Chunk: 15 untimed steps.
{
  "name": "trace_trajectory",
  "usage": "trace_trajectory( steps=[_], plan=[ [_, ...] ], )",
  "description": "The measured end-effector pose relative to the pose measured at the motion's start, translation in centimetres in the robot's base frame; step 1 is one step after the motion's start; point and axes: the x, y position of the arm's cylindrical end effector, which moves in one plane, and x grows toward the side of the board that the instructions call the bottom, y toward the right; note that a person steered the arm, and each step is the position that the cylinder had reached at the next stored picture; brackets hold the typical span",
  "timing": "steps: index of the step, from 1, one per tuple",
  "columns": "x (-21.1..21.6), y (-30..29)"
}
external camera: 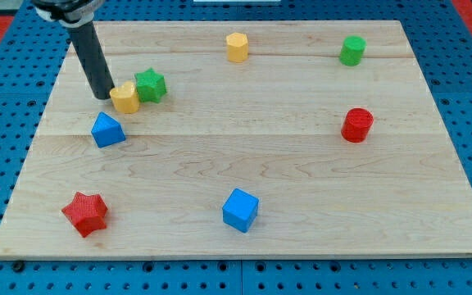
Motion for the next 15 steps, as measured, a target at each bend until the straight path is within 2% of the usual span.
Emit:
trace_trajectory(
  steps=[1,2,3,5,6,7,8,11,15],
  plan=[
    [2.5,0.0],
    [3.0,0.0],
    [0.9,0.0],
    [-6.8,0.0],
    [-8.1,2.4],
    [-7.9,8.1],
    [-5.0,11.9],
    [3.3,11.9],
    [3.4,10.7]
  ],
)
